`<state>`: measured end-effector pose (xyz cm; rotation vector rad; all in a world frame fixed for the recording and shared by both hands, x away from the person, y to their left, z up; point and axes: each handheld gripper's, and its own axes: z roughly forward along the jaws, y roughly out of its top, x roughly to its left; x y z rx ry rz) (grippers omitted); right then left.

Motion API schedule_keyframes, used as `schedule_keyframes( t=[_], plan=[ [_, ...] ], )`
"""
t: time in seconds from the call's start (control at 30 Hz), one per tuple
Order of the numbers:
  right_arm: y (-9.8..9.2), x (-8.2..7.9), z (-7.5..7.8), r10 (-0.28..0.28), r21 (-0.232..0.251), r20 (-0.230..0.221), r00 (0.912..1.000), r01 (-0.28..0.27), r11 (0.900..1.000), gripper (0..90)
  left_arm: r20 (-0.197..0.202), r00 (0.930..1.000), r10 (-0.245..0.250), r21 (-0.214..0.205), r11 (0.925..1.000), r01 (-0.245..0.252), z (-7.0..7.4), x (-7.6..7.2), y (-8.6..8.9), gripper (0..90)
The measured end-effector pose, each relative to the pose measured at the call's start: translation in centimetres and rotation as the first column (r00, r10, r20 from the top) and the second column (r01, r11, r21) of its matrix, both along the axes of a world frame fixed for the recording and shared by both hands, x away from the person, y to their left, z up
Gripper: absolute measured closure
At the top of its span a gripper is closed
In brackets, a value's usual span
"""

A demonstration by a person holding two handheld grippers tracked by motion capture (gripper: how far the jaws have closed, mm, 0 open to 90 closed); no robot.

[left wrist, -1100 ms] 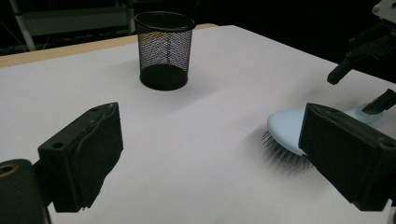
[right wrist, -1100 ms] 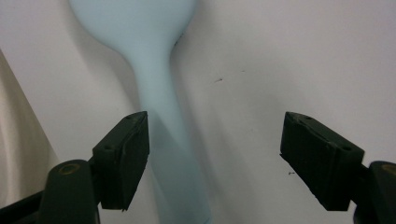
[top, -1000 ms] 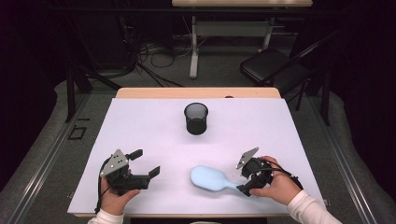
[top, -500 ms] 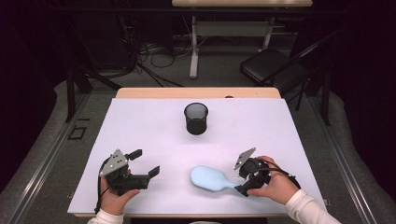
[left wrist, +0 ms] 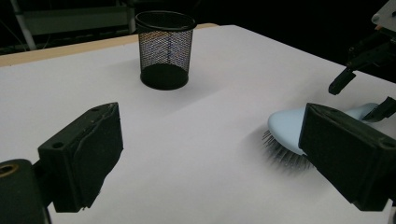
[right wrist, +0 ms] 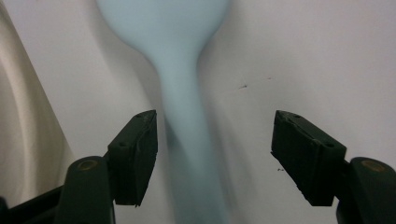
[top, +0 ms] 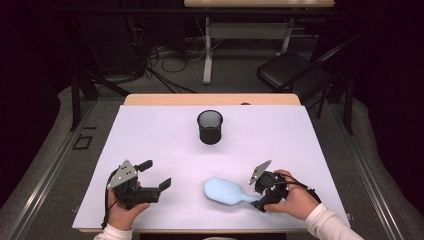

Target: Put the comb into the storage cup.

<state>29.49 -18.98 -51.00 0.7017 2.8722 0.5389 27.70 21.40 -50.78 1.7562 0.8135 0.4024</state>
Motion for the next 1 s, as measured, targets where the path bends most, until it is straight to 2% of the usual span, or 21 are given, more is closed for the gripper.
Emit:
schedule_keyframes(
  t=[0.23,0.33,0.43,0.73,1.0],
  plan=[
    [0.4,0.0,-0.1,-0.003,0.01,0.012,0.9999,0.003,1.0,32.2,0.0,1.0,0.001,0.001,1.0,-0.001,0.0,0.0,0.0,6.5],
    [0.7,0.1,0.0,0.003,0.011,-0.001,1.0,-0.003,0.9999,34.5,0.001,1.0,0.003,-0.008,1.0,-0.003,0.1,0.0,0.1,6.6],
    [1.0,0.1,-0.1,0.012,0.008,-0.004,0.9999,-0.012,0.9999,35.7,0.0,1.0,0.002,0.002,1.0,-0.002,0.0,0.0,0.1,6.6],
    [1.6,0.2,-1.4,0.017,0.008,-0.034,0.9993,-0.016,0.9998,38.1,0.0,1.0,0.005,-0.003,1.0,-0.005,0.0,0.0,0.2,6.5],
    [1.7,0.3,-1.7,0.026,0.04,-0.034,0.9991,-0.024,0.9989,44.4,-0.001,1.0,0.006,0.001,1.0,-0.006,0.0,0.0,0.2,6.6]
  ],
)
